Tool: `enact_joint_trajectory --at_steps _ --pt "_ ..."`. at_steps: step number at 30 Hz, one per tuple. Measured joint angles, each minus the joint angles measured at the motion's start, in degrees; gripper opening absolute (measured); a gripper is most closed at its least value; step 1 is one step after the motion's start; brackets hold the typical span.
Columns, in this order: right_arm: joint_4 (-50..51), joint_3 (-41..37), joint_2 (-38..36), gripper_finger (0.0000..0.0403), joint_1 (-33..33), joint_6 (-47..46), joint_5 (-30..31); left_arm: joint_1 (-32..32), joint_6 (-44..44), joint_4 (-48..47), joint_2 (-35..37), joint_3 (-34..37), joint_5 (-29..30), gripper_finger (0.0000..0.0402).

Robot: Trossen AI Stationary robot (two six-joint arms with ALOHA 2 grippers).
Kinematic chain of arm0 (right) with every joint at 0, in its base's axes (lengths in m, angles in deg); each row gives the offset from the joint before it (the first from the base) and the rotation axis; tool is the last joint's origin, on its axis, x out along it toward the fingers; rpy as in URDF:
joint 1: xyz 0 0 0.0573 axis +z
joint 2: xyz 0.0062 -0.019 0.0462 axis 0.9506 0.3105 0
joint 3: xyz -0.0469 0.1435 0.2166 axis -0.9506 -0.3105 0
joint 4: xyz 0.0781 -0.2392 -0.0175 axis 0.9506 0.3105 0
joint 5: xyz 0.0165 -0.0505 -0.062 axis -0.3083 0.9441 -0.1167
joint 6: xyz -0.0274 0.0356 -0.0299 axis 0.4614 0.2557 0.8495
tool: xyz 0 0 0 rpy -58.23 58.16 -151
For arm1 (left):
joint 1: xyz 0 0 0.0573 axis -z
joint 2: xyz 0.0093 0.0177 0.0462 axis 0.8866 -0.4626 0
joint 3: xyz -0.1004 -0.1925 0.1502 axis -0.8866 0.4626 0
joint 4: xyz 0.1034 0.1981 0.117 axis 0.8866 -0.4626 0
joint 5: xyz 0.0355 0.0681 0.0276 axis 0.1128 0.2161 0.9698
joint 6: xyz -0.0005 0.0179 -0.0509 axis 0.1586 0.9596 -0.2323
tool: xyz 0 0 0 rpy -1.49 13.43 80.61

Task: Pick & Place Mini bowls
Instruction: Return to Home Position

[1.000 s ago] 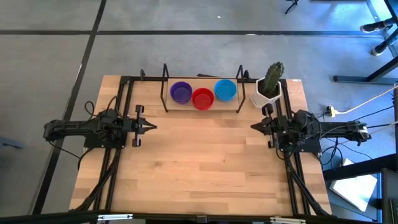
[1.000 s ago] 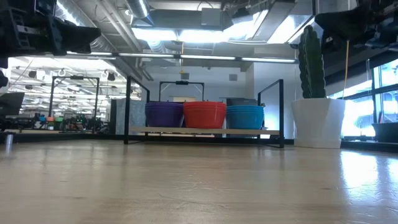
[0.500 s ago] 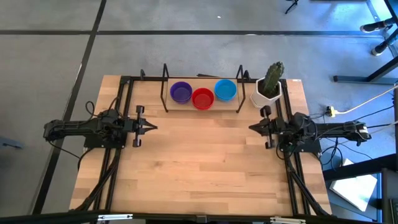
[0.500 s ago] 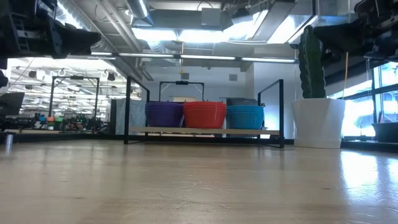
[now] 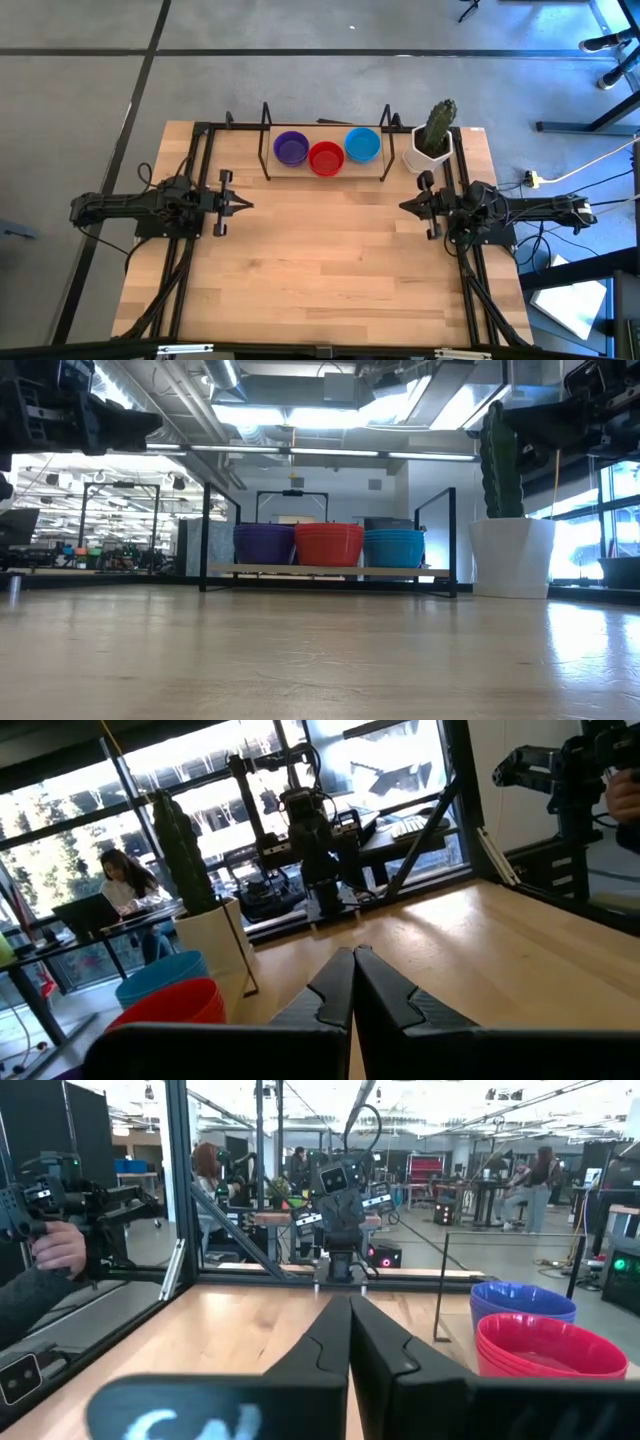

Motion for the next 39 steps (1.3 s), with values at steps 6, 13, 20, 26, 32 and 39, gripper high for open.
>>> enact_joint_trajectory --at_steps 6,13,20,26,32,39 --pt "2.73 0.02 0.0 0.0005 0.0 0.0 0.0 0.0 -1.65 0.83 0.0 -0.02 -0.02 0.0007" --pt "8.49 0.02 0.0 0.0013 0.0 0.02 0.0 0.0 -9.22 0.74 0.0 -0.01 -0.06 0.0003" --pt "10.36 0.02 -0.02 0.0021 0.0 0.16 0.0 0.0 -9.2 0.74 0.0 0.0 -0.07 0.0006" --pt "10.37 0.04 -0.02 0.0021 0.0 0.04 0.0 0.0 -9.2 0.74 0.0 -0.02 -0.05 0.001" --pt "10.37 0.04 -0.02 0.002 0.0 0.04 0.0 0.0 -9.2 0.74 0.0 -0.02 -0.05 0.0006" --pt "10.6 0.07 0.08 0.0013 0.0 0.07 0.0 0.0 -9.2 0.74 0.0 -0.02 -0.06 0.001"
